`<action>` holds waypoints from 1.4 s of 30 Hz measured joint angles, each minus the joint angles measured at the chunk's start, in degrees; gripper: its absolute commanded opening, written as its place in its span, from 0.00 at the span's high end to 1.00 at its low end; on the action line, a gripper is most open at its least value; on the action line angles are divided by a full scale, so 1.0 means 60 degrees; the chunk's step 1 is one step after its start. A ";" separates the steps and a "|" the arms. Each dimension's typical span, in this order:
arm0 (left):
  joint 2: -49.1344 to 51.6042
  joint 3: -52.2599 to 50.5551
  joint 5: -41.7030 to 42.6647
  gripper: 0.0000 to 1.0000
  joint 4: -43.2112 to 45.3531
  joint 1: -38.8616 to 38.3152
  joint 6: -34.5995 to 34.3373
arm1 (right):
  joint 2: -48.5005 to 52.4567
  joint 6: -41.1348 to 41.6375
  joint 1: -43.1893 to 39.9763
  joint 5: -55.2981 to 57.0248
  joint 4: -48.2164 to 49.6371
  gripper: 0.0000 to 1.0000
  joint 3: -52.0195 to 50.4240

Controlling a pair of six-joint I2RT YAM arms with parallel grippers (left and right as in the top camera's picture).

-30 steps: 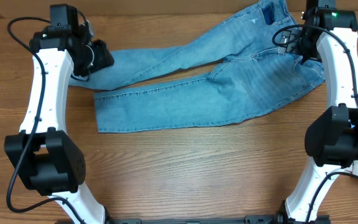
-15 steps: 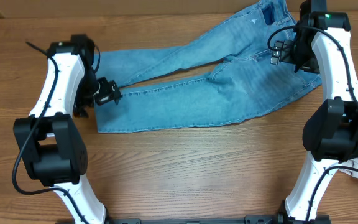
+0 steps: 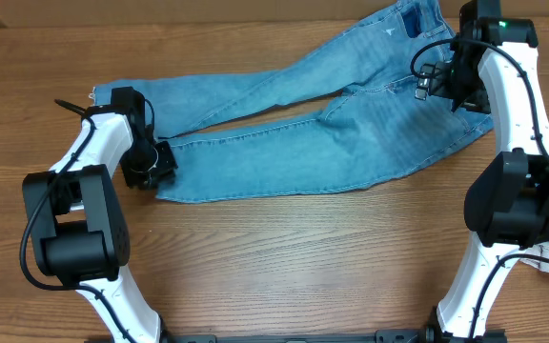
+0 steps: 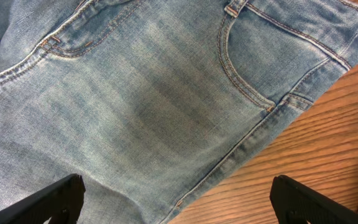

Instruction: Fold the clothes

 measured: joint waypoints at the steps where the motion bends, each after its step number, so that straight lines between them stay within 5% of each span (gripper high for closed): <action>1: 0.0000 -0.0004 0.0080 0.96 -0.0069 -0.0007 0.0095 | 0.0000 -0.0004 0.0000 0.0000 0.0000 0.00 0.0000; 6: -0.0262 -0.0069 0.0076 0.96 -0.0994 0.0750 -0.0182 | 0.0000 -0.0007 -0.0004 0.0004 -0.0233 0.00 0.0000; 13: -0.2426 -0.0102 -0.0506 0.96 -0.2408 0.4186 -0.0382 | 0.0000 0.0004 0.0000 -0.0215 -0.0350 0.02 0.0000; 21: -0.2422 -0.0113 -0.0903 0.96 -0.2481 0.4229 -0.0321 | 0.0871 0.0157 -0.0073 -0.0688 -0.0506 0.00 -0.0168; 27: -0.2422 -0.0113 -0.0936 0.96 -0.2393 0.4229 -0.0321 | 0.0947 0.0976 -0.1402 -0.0710 0.0586 0.00 -0.1727; 33: -0.2422 -0.0117 -0.0962 0.96 -0.2361 0.4229 -0.0317 | 0.0907 0.0178 -0.1810 -0.2787 0.1228 0.03 -0.2623; 34: -0.2422 -0.0117 -0.0965 0.95 -0.2361 0.4229 -0.0317 | 0.0903 -0.0076 -0.1778 -0.3275 0.1177 0.08 -0.2626; 37: -0.2422 -0.0117 -0.1100 0.96 -0.2357 0.4229 -0.0321 | 0.0907 -0.0546 -0.1770 -0.4054 0.0940 0.79 -0.2710; 38: -0.2422 -0.0117 -0.1231 0.96 -0.2368 0.4229 -0.0321 | 0.0911 -0.0678 -0.1767 -0.4182 0.0882 0.90 -0.2801; 42: -0.2422 -0.0117 -0.1734 0.94 -0.2514 0.4229 -0.0335 | 0.0911 -0.0331 -0.1749 -0.3504 0.0022 0.96 -0.2820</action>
